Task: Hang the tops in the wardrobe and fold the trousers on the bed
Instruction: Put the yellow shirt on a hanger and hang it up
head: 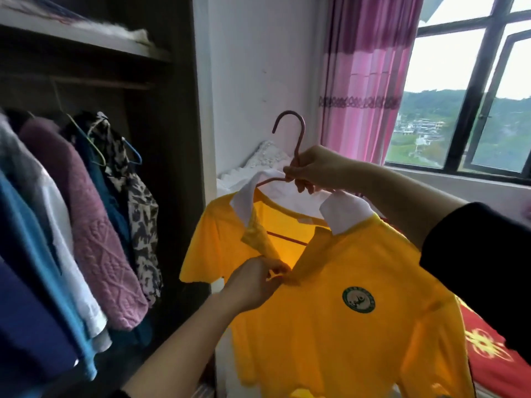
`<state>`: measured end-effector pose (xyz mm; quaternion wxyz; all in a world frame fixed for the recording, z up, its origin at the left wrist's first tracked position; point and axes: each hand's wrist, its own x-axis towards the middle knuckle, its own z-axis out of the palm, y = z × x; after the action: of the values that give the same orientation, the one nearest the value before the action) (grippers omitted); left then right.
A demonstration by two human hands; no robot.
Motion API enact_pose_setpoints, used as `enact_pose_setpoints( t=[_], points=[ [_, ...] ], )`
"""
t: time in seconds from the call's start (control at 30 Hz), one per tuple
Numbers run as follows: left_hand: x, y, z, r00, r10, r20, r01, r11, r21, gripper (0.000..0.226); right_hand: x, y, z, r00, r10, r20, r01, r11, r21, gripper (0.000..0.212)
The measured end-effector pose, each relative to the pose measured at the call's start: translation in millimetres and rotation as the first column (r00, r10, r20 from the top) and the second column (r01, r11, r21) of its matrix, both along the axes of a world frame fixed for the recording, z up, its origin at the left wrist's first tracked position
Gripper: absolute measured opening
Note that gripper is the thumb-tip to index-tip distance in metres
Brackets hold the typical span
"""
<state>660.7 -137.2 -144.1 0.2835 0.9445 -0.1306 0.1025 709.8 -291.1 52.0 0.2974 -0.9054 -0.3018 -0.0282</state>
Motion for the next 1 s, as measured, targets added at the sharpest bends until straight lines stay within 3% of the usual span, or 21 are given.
enact_pose_setpoints(
  t=[0.17,0.33,0.5,0.63,0.87,1.0],
  points=[
    [22,81,39,0.981,0.182,0.068,-0.176,0.981,-0.083,0.025,30,52,0,0.998,0.004,0.069,-0.010,0.996,0.090,0.025],
    [66,178,69,0.900,0.402,0.168,-0.403,0.915,-0.027,0.020,69,119,-1,0.993,-0.011,0.114,0.001,0.996,0.090,0.023],
    [119,270,110,0.797,0.497,0.343,-0.543,0.839,0.045,0.017,116,198,9,0.993,-0.003,0.119,-0.009,0.995,0.098,0.022],
    [154,326,137,0.730,0.555,0.399,-0.633,0.769,0.088,0.026,155,261,14,0.992,0.000,0.125,-0.016,0.992,0.124,0.019],
    [198,390,164,0.820,0.486,0.302,-0.572,0.673,0.469,0.042,221,367,31,0.981,0.028,0.193,-0.049,0.993,0.104,0.016],
    [213,416,178,0.830,0.463,0.311,-0.555,0.633,0.540,0.041,255,419,46,0.979,0.045,0.198,-0.069,0.991,0.117,0.017]
  ],
)
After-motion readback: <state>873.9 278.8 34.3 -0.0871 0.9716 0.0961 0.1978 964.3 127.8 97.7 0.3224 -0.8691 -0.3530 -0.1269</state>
